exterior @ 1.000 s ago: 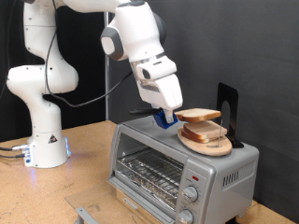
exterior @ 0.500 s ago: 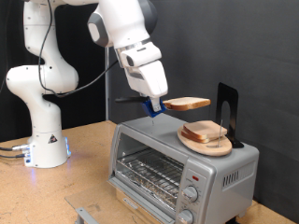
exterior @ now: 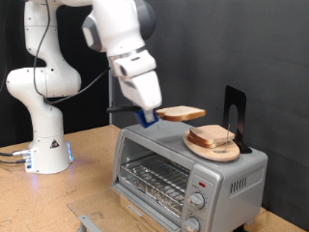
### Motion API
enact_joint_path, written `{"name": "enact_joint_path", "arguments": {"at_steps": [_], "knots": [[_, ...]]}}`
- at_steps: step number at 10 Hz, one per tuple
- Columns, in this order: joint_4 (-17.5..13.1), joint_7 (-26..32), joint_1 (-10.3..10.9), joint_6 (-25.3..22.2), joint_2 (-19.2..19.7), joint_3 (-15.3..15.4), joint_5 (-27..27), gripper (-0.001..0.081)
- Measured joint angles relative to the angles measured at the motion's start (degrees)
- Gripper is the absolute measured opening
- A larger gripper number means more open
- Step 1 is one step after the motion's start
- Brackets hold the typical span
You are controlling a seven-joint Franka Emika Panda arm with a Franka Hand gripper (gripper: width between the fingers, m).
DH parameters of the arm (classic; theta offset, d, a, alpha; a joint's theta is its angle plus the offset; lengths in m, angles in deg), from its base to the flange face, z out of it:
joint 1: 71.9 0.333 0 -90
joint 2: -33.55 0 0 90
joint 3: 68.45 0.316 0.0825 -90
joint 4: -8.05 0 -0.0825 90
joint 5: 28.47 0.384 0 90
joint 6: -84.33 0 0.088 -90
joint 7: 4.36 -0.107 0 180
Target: Make a piece of toast with the oven
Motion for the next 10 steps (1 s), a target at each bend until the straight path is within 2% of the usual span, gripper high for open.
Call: {"name": "enact_joint_path", "arguments": {"at_steps": [2, 4, 8, 10], "knots": [[3.2, 6.8, -0.9, -0.3, -2.2, -3.2, 2.4, 0.0400], [5.5, 10.7, -2.4, -2.1, -3.9, -6.0, 2.3, 0.0400], [9.1, 15.6, -6.2, -2.2, -5.5, -10.5, 0.9, 0.0400], [9.6, 16.7, -6.9, -2.2, -5.8, -10.9, 0.8, 0.0400]]}}
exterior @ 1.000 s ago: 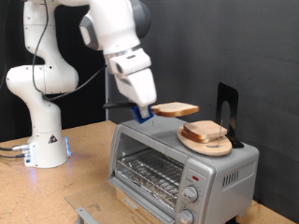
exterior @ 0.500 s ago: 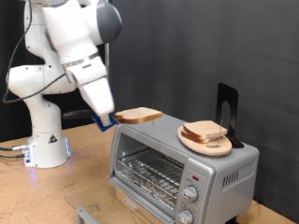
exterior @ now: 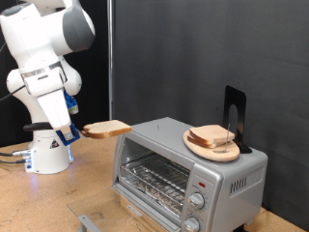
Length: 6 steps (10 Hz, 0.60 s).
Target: Make a piece of toast with the oven
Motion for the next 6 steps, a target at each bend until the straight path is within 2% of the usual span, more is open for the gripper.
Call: {"name": "enact_joint_path", "arguments": {"at_steps": [2, 4, 6], "knots": [[1.6, -0.9, 0.2, 5.2, 1.2, 1.4, -0.2, 0.0400], [2.8, -4.4, 0.2, 11.7, 5.9, 3.3, -3.4, 0.0400], [2.8, -4.6, 0.2, 16.4, 11.4, 4.4, -4.3, 0.0400]]}}
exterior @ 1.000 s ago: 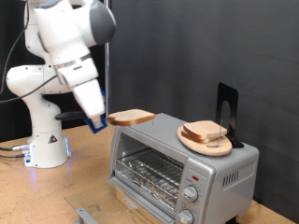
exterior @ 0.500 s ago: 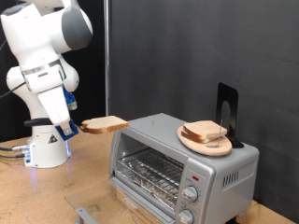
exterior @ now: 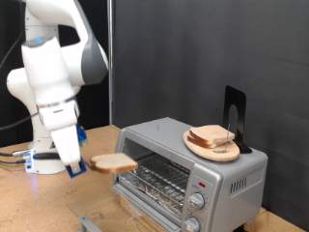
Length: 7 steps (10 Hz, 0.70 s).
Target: Make a piece of toast with the oven
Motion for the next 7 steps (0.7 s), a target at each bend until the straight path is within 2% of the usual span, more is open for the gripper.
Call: {"name": "enact_joint_path", "arguments": {"at_steps": [3, 7], "knots": [[-0.7, -0.9, 0.4, 6.8, 6.8, 1.5, -0.3, 0.0400], [-0.6, 0.8, 0.8, 6.7, 6.1, 2.6, -3.0, 0.0400]]}}
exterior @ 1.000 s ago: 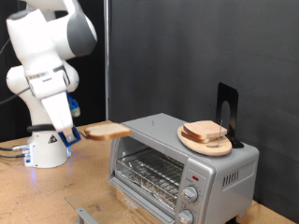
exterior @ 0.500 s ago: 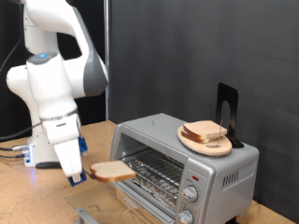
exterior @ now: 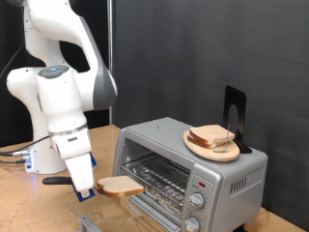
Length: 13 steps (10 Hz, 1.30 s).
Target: Make a piece of toast with the oven
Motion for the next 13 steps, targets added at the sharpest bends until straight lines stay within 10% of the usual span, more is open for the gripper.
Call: {"name": "enact_joint_path", "arguments": {"at_steps": [7, 13], "knots": [[-1.5, -18.2, 4.2, -5.5, -3.4, 6.5, -20.3, 0.0400], [-3.5, -21.2, 5.1, -11.9, -4.7, 8.6, -21.4, 0.0400]]}}
